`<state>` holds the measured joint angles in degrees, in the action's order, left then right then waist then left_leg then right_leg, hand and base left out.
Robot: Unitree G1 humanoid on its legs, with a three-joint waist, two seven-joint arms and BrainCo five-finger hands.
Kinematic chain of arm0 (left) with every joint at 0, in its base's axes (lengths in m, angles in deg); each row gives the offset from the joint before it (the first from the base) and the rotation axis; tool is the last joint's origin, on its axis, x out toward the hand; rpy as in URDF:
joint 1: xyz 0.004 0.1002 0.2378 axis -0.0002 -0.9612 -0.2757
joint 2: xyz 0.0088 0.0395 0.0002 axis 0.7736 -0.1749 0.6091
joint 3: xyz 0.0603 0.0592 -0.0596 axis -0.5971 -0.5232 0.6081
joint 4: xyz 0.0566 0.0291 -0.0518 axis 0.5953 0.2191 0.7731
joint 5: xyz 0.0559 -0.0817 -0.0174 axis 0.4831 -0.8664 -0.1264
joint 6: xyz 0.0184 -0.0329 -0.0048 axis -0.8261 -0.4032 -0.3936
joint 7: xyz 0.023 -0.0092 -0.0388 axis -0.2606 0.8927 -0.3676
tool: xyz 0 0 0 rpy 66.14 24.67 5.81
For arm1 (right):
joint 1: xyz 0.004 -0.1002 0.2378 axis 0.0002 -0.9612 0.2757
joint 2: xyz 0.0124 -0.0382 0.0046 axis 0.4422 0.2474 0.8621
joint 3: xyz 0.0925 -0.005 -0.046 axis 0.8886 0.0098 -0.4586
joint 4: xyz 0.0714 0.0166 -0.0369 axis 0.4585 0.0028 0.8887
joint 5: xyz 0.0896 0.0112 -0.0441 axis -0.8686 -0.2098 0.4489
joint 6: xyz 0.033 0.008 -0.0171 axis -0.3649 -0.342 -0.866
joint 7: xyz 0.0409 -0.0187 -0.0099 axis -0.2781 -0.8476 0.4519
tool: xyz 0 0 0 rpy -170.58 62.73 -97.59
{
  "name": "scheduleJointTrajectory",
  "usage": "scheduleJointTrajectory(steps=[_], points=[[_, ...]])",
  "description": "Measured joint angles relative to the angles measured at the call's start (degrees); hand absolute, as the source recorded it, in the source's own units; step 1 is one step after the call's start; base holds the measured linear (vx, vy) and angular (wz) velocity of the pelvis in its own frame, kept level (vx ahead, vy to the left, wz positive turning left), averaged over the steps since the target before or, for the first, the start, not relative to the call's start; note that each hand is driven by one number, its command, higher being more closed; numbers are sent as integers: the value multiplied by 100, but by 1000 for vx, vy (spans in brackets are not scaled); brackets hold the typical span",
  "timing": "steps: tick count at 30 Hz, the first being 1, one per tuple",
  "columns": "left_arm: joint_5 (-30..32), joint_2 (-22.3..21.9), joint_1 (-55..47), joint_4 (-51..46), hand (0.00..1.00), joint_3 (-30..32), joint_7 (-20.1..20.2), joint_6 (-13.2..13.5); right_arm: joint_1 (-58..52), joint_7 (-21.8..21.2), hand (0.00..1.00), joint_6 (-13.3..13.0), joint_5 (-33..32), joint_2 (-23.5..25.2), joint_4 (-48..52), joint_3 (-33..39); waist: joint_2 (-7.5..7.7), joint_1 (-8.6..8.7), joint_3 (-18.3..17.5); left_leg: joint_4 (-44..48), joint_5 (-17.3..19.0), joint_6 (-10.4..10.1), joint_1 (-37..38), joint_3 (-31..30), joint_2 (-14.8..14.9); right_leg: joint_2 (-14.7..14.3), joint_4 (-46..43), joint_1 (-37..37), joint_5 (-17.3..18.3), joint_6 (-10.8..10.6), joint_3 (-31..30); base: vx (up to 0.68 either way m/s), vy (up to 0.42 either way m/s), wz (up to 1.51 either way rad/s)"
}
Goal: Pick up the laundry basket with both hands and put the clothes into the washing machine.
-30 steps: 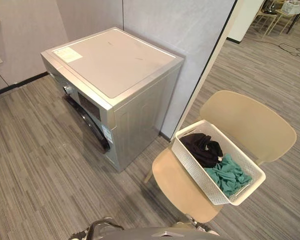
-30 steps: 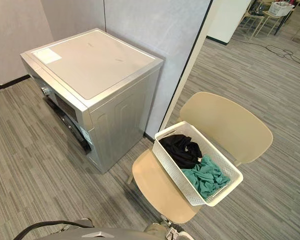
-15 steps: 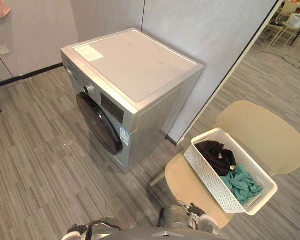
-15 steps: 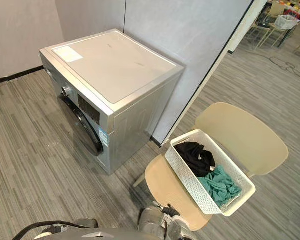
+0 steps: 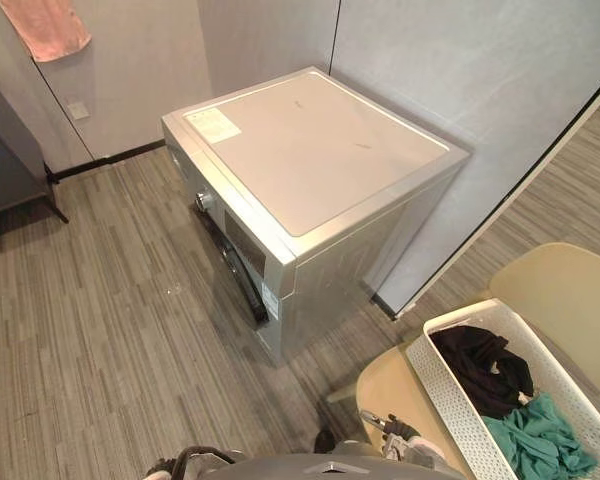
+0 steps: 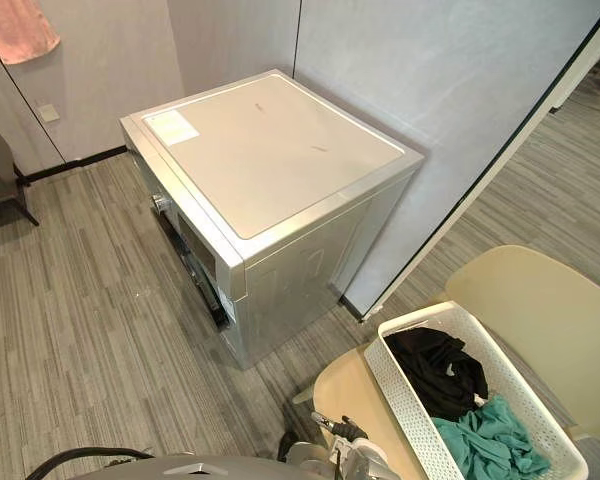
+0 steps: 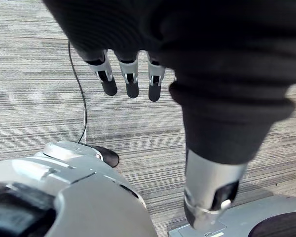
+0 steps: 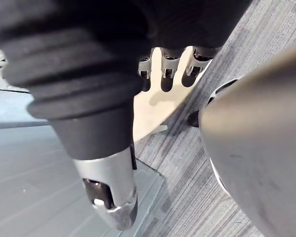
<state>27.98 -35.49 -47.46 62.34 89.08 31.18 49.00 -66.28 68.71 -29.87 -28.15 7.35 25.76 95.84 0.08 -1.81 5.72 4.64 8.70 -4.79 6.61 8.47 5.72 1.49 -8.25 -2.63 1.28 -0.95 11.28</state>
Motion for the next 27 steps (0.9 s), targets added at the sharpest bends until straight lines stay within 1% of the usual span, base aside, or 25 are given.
scheduleJointTrajectory(steps=[3,4,10,13,14,15,16,17,18,19,20,21,22,23,24,25,26,27], points=[[-6,63,-37,14,0,-7,-15,-2,20,6,0,-59,-200,59,5,-186,111,-36,-64,-12,-19,31,-1,87,-79,13,288,70,-209,-45,-141,-37,66,-12],[-10,86,2,185,0,-95,-26,-9,51,7,0,-92,-207,44,-2,-411,57,-46,-152,-489,-270,238,160,32,-413,156,866,250,-581,-177,-245,-30,41,-13],[-9,99,18,186,0,-90,-26,-11,7,8,0,-94,-213,42,-12,-388,82,-38,-146,-486,-270,238,150,40,-397,159,890,256,-585,-183,-239,0,0,0],[-7,111,64,186,0,-36,-27,-41,-15,22,0,-98,-427,44,-136,-106,115,-9,-138,-454,-267,235,142,108,-375,203,925,293,-586,-190,-165,-1,1,4],[-8,112,71,185,0,35,-28,-58,-19,28,0,-102,-518,42,-215,50,132,23,-113,-272,-179,233,74,110,-347,221,898,318,-565,-192,-112,-11,3,17],[-9,108,90,182,0,95,-28,-58,-45,35,0,-99,-596,42,-235,183,140,16,-86,57,-24,202,-62,119,-303,231,833,318,-498,-183,-96,-27,4,25],[-11,94,141,181,0,183,-28,-64,-137,53,0,-98,-667,41,-236,388,128,26,-21,646,222,155,-296,211,-200,240,643,314,-331,-148,-35,-34,5,26],[-11,92,163,180,0,225,-27,-65,-206,61,0,-98,-735,43,-235,509,118,34,26,972,325,137,-425,304,-130,252,516,312,-221,-175,5,-70,27,42],[-13,114,211,168,0,351,-24,-63,-316,73,0,-93,-899,53,-238,748,159,47,129,1749,557,47,-731,539,27,313,220,242,11,-176,45,-123,86,45],[-27,99,259,160,0,471,-28,-71,-332,116,0,-81,-1017,-26,-250,898,134,57,217,2791,916,109,-1231,807,331,356,-23,151,169,-185,53,-171,158,30],[-66,92,264,158,0,515,-25,-94,-343,184,0,-74,-1049,-85,-308,1011,164,47,244,3302,1097,219,-1558,938,548,471,-216,16,238,-221,54,-146,170,7],[-123,94,270,156,0,563,-41,-107,-343,216,0,-67,-1093,-94,-354,1053,207,63,276,3525,1151,262,-1756,943,687,580,-328,-66,270,-264,43,-84,197,-15],[-228,105,260,103,0,610,-122,-109,-341,261,0,-63,-1162,-168,-347,1070,243,60,300,3623,1138,266,-1972,894,875,738,-458,-174,304,-317,9,-23,266,-30],[-290,85,115,-113,0,619,-24,-50,-404,291,0,-64,-1225,-314,-317,1121,229,38,309,3421,1068,243,-2168,728,1224,1014,-627,-350,364,-411,-102,5,314,-35],[-324,79,50,-187,0,616,-5,-19,-419,305,0,-64,-1224,-347,-298,1145,225,41,311,3257,995,198,-2175,654,1357,1127,-701,-395,402,-470,-153,37,513,-36],[-351,87,-74,-280,0,603,-1,60,-502,316,0,-71,-1223,-360,-226,1181,193,72,292,2715,731,31,-2119,438,1636,1373,-867,-498,528,-666,-179,37,479,-17],[-358,91,-95,-268,0,592,-2,81,-526,316,0,-79,-1223,-360,-232,1201,171,95,279,2565,659,-56,-2061,351,1724,1476,-923,-526,585,-760,-179,58,659,-8],[-386,89,-126,-213,0,561,-20,91,-537,315,0,-85,-1220,-363,-260,1243,131,128,260,2410,596,-176,-2001,216,1779,1687,-951,-515,637,-971,-189,83,687,6]])
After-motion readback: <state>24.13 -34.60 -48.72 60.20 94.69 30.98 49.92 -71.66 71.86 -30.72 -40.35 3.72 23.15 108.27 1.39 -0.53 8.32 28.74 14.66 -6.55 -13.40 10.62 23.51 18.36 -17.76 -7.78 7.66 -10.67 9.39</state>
